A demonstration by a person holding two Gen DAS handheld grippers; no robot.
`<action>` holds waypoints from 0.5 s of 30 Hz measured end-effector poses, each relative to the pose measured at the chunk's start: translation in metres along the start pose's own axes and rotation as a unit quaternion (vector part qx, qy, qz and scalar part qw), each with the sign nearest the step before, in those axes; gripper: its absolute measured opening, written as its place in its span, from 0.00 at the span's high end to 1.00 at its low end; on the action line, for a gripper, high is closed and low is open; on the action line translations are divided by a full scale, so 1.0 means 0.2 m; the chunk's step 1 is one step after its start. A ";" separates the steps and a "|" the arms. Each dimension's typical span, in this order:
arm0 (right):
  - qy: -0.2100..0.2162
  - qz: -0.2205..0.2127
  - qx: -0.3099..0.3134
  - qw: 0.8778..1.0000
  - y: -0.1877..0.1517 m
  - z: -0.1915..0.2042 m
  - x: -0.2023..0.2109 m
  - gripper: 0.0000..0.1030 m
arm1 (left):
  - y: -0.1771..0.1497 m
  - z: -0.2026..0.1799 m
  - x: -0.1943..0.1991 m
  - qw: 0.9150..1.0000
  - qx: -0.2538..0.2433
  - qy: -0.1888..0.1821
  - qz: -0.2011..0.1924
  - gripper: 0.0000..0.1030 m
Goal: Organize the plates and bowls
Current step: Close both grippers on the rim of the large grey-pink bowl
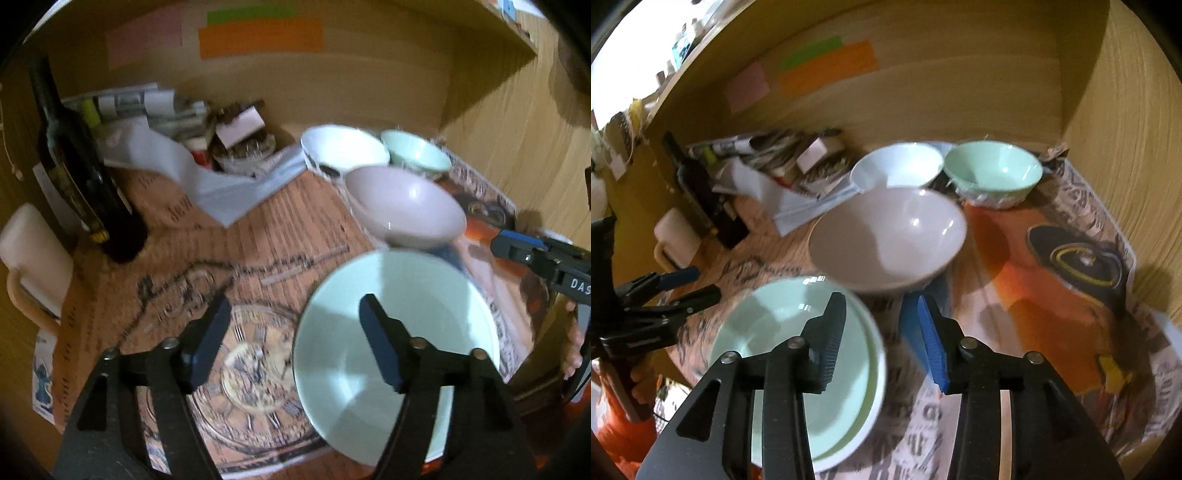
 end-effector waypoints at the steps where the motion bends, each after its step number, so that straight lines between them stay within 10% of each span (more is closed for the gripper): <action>1: -0.002 -0.004 -0.001 1.000 0.02 -0.01 0.00 0.60 | 0.03 0.00 0.01 1.000 0.002 0.000 -0.006 0.20; 6: -0.024 -0.028 -0.010 0.999 0.11 -0.09 -0.03 0.41 | 0.16 -0.02 -0.01 1.000 0.008 -0.002 -0.028 0.12; 15: -0.039 -0.010 -0.028 0.999 0.19 -0.24 -0.21 0.40 | 0.34 -0.13 -0.23 1.000 0.006 -0.016 0.003 0.11</action>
Point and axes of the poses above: each gripper's, at about its wrist camera, not at the fingertips, and x roughly against the way its jaws point, z to its left, y to its top, the point moved 5 cm from there along -x, roughly the way its jaws point, and after that the axes turned 8 degrees about x, right-handed, at the moved point
